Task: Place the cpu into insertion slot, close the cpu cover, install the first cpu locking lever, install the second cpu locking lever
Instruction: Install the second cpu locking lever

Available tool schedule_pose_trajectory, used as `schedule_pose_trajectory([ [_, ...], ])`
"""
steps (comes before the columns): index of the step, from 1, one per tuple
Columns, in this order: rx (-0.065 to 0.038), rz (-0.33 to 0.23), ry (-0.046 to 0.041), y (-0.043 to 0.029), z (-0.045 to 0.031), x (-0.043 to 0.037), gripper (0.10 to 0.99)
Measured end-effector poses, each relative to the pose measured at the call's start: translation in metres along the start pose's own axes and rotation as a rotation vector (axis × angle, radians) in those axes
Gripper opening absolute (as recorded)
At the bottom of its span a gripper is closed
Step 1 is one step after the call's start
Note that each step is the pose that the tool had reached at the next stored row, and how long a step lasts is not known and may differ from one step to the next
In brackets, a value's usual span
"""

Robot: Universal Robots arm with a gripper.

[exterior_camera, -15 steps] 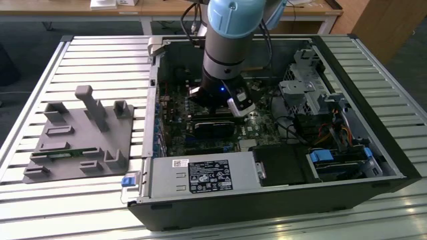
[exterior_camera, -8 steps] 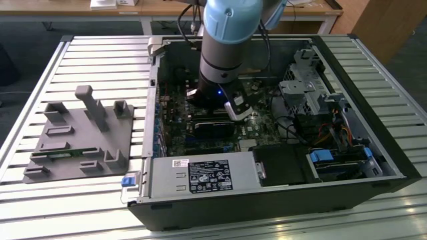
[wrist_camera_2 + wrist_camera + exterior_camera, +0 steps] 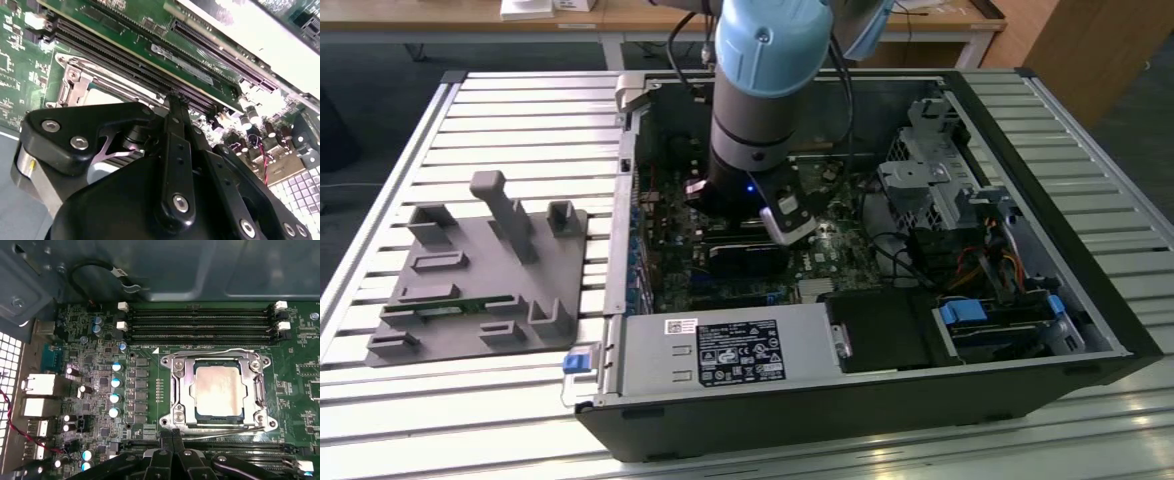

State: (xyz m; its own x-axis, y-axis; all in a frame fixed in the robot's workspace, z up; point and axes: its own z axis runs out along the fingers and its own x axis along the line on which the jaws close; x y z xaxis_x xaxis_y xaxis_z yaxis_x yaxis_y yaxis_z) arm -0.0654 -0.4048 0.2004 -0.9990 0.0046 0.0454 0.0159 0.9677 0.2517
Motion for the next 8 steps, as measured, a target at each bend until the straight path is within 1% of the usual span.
schedule_pose_trajectory([
  [2, -0.002, 0.000, -0.0001, -0.0008, 0.0002, 0.0002, 0.106],
  [4, -0.008, 0.000, -0.0001, -0.0017, 0.0007, 0.0002, 0.106],
  [6, -0.017, -0.001, -0.0003, -0.0027, 0.0017, 0.0002, 0.106],
  [8, -0.029, -0.001, -0.0002, -0.0032, 0.0033, 0.0001, 0.106],
])
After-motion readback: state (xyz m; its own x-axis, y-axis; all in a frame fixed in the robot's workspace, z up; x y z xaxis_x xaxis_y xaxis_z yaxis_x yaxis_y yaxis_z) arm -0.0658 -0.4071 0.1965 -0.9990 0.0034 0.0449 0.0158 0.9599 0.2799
